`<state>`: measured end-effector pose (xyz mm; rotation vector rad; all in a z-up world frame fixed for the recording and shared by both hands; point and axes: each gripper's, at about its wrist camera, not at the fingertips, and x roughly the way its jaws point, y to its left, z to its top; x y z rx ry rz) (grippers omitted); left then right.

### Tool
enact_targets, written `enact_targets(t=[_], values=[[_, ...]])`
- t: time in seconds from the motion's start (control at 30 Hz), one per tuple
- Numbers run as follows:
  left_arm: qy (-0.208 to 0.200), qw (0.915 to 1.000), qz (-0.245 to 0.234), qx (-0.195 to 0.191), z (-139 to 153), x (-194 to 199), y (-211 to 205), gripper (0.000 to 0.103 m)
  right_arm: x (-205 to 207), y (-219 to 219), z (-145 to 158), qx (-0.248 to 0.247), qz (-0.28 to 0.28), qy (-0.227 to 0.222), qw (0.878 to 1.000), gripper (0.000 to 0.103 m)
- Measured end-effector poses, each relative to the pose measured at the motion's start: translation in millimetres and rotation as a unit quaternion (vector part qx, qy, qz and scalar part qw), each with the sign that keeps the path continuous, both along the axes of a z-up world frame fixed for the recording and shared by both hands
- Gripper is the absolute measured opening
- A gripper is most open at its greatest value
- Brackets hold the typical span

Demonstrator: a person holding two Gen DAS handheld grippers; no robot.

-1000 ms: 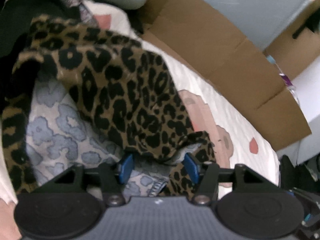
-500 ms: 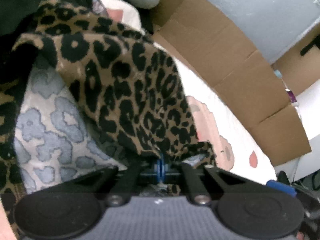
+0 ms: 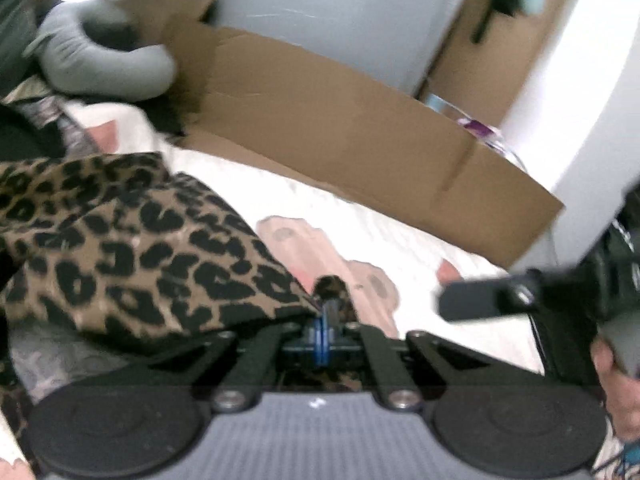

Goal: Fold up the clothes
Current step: 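Lift the leopard-print garment with the left tool while the right tool approaches it, then close the right tool on the leopard-print garment beside the left tool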

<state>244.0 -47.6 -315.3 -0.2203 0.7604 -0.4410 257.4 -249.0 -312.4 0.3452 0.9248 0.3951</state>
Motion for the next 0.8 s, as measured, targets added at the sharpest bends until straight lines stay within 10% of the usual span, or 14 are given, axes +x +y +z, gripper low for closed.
enact_targets(t=[0.53,0.8], values=[[-0.027,0.9926,-0.116,0.025,1.4,-46.8,-57.0,0.001,-1.2,-2.5,-24.9,0.039,0.004,0.084,0.996,0.054],[-0.035,0.9870,-0.152,0.039,2.9,-61.7,-68.6,0.001,-7.0,-10.1,-39.2,0.039,0.006,0.111,0.993,0.008]])
